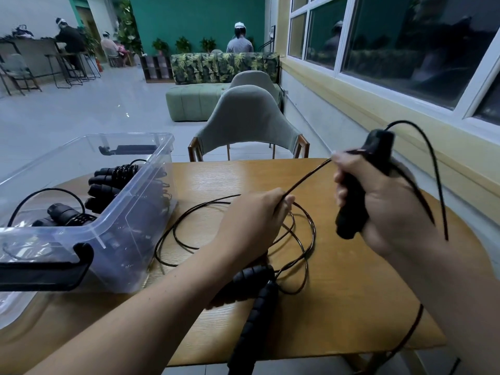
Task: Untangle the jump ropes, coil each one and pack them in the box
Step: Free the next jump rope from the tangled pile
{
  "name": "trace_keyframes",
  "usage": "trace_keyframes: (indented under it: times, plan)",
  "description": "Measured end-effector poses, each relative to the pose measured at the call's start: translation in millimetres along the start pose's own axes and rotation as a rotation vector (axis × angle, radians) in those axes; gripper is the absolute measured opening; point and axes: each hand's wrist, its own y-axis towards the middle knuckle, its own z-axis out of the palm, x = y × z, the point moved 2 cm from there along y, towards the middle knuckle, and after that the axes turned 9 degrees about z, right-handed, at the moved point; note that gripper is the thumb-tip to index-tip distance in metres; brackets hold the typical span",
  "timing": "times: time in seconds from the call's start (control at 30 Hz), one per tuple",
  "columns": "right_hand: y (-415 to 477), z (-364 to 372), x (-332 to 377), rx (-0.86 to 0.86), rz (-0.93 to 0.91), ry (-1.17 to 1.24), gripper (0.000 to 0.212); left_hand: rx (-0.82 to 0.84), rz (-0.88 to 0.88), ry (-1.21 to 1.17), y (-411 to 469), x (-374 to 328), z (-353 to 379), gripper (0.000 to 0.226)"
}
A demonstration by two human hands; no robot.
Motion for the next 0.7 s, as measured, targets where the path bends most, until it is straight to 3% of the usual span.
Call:
trace_keyframes:
  times: [0.33,0.57,0.7]
  plan:
    - [10.8,-30.0,27.7,-0.154,-0.053,0.176,0.020,0.007,-0.064,-0.040,1.5,5.8,-1.3,0.041]
    - [-0.8,-7.5,-11.5,-0.042,0.074,-0.048,0.011,0.003,-0.056,-0.041,0.5,-1.8,-2.6,0.044]
    - [-6.1,6.2,-32.5,0.054,0.102,-0.151,0.025,0.015,-0.019,-0.023,0.5,-10.3,-6.3,0.039]
